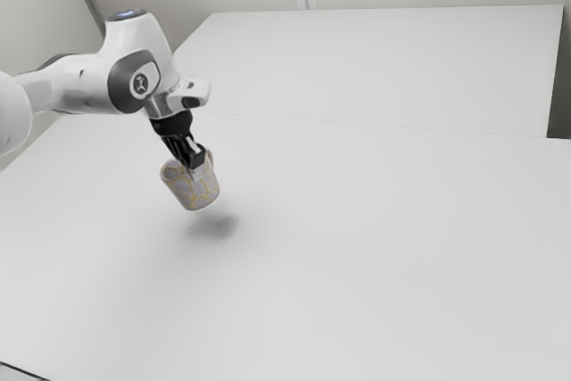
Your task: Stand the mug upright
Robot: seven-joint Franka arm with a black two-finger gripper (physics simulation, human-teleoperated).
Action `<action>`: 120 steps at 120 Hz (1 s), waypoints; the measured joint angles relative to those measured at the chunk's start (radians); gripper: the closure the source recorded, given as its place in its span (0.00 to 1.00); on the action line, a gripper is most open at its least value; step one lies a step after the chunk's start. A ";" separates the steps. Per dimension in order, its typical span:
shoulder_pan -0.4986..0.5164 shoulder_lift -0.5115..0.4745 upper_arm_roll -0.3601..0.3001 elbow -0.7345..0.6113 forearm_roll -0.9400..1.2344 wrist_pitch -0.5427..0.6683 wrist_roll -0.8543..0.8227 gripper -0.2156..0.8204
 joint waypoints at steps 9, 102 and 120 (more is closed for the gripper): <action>-0.005 -0.004 -0.032 -0.015 0.081 0.018 -0.037 0.96; -0.079 0.118 -0.137 -0.003 0.228 0.064 -0.356 0.97; -0.084 0.135 -0.137 -0.001 0.214 0.084 -0.390 0.97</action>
